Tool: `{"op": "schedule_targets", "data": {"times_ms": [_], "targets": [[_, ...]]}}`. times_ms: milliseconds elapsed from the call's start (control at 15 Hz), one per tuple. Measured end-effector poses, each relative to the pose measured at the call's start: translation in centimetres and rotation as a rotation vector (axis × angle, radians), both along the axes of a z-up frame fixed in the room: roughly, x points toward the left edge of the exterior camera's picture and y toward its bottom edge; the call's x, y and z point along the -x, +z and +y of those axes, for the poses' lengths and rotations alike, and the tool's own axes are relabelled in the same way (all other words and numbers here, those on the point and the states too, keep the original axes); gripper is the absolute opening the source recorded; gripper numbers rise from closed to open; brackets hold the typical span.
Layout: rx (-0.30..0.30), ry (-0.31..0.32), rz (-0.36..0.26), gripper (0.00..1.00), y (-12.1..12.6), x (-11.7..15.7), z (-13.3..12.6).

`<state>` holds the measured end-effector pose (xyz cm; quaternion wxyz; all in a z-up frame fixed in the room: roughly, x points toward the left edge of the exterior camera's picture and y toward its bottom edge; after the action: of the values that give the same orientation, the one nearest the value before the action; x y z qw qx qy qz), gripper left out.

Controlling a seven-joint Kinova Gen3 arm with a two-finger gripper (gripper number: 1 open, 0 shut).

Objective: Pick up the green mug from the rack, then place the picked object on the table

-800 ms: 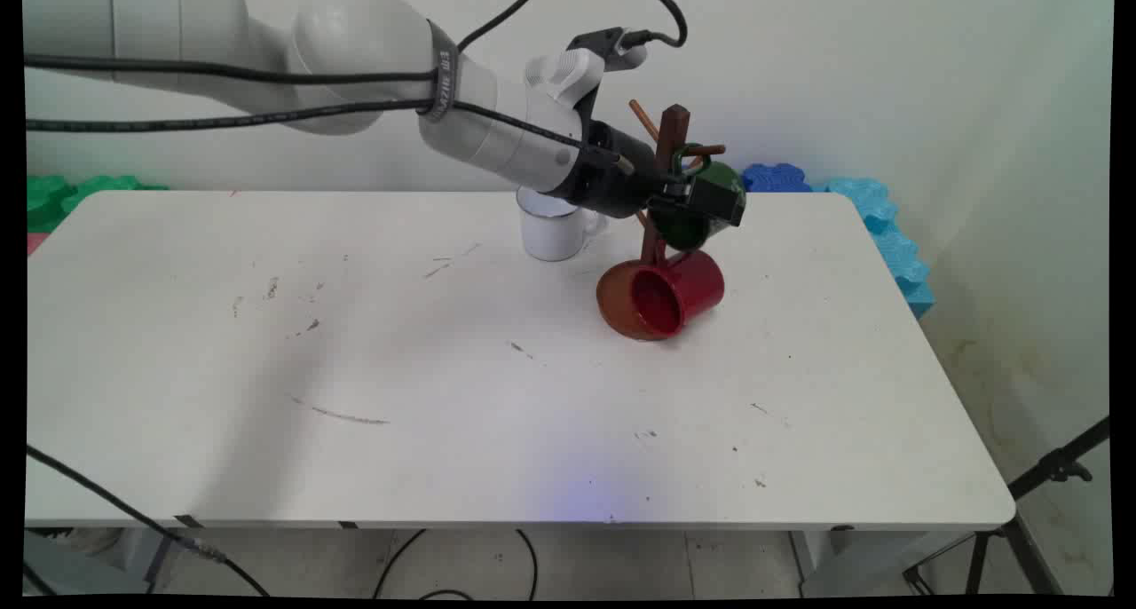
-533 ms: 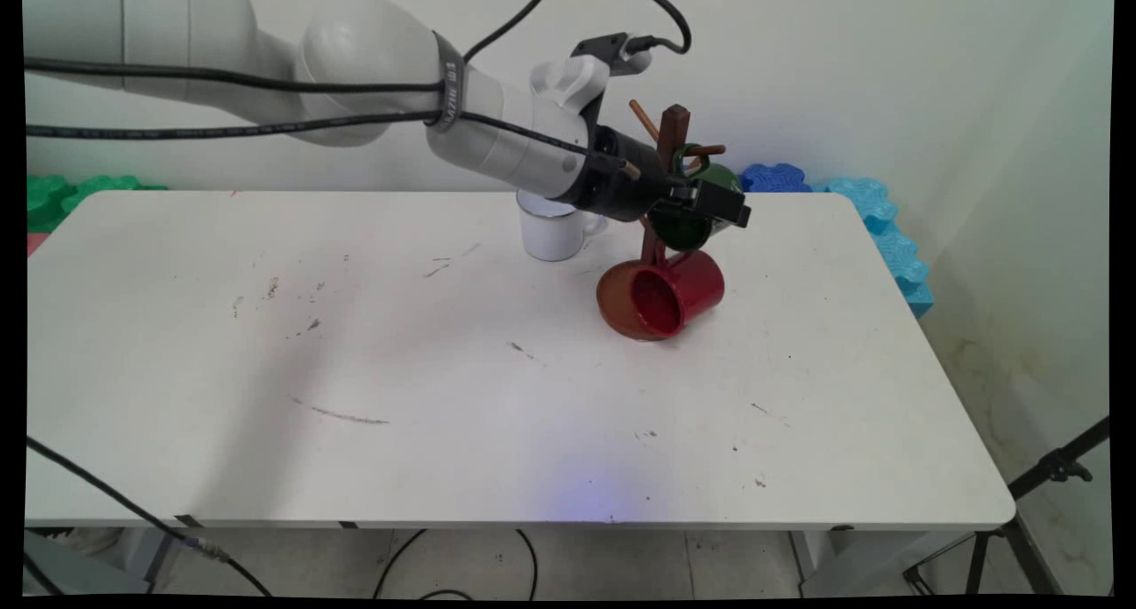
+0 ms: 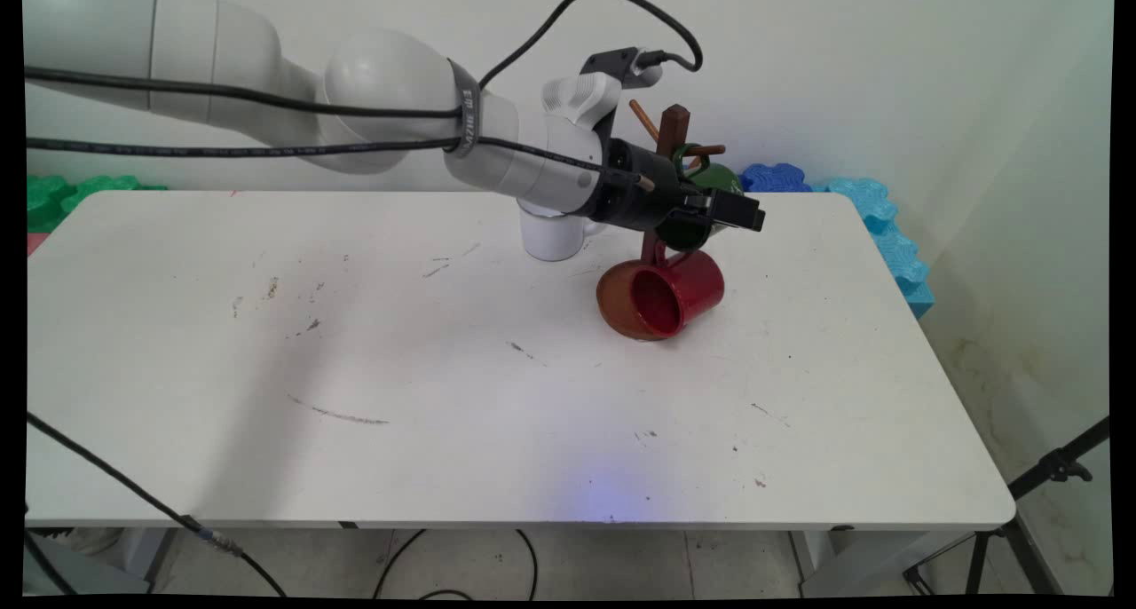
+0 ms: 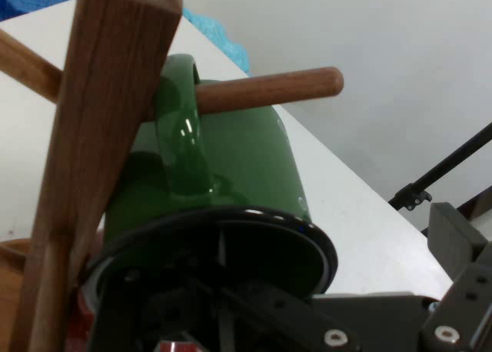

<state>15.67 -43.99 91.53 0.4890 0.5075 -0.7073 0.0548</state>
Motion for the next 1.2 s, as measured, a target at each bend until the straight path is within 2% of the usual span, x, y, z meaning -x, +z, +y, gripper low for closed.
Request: {"op": "schedule_targets", "data": {"times_ms": [400,467,1200], "targets": [[0.016,0.008,0.020,1.00,-0.64,0.52,0.25],[0.019,0.008,0.022,0.00,-0.71,0.56,0.28],[0.047,-0.004,0.047,0.00,0.09,0.43,0.38]]}}
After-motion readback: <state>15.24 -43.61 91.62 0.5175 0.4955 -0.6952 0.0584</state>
